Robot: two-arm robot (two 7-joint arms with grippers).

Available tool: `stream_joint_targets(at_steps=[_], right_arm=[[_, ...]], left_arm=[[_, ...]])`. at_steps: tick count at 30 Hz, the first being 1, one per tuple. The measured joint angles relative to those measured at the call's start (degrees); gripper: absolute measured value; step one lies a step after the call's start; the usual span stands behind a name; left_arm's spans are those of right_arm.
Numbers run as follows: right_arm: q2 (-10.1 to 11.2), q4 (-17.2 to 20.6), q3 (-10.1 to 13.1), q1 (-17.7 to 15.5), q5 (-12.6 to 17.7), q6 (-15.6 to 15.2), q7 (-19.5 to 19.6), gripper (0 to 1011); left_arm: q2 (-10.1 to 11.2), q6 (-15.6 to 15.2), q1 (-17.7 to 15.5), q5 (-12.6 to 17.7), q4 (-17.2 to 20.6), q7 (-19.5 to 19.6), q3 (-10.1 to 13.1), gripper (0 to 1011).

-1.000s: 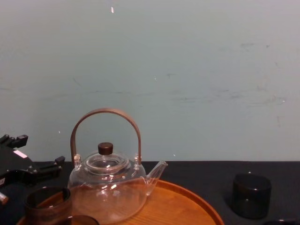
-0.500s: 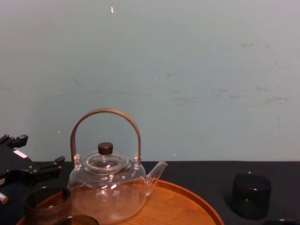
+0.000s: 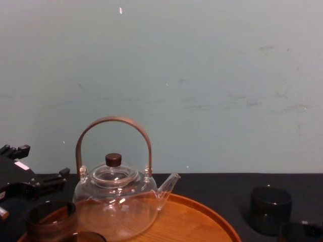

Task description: Pick up the glass from the table and place it on the tray.

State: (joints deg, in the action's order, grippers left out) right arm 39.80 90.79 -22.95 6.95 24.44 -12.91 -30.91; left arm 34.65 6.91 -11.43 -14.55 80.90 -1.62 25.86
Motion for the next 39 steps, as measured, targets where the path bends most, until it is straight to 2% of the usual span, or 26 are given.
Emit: stream_joint_targets(at_steps=[9,14,27,39], right_arm=[[0.4,1.3,0.5,2.1,0.7,1.6,-1.4,905],[-0.1,1.5,-0.1,3.8,0.6,2.2,-1.8,905],[-6.1,-0.8,-3.6,9.1,-0.1,4.2,-1.2,905],[-9.6,-3.2,-7.1,11.5,-0.8,5.5,-2.3,904]], left_arm=[[0.0,0.0,0.0,0.0,0.0,0.0,0.0,1001],[0.0,0.0,0.0,0.0,0.0,0.0,0.0,1001],[0.0,0.0,0.0,0.0,0.0,0.0,0.0,1001],[0.0,0.0,0.0,0.0,0.0,0.0,0.0,1001]])
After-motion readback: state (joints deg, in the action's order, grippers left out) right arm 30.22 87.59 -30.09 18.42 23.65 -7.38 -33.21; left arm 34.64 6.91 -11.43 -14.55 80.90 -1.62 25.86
